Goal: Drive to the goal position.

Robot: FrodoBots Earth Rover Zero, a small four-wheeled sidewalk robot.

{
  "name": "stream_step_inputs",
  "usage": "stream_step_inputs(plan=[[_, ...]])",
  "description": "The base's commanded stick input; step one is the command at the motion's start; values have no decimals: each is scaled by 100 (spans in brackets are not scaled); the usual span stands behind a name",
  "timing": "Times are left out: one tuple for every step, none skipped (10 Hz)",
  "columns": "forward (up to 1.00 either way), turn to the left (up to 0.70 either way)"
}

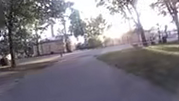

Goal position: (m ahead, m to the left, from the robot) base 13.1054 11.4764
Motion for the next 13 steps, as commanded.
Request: stream_step_inputs(plan=[[70,35],[70,35],[70,35],[70,0],[70,0],[70,0],[70,0],[70,0],[70,0],[70,0],[70,0],[70,0],[70,12]])
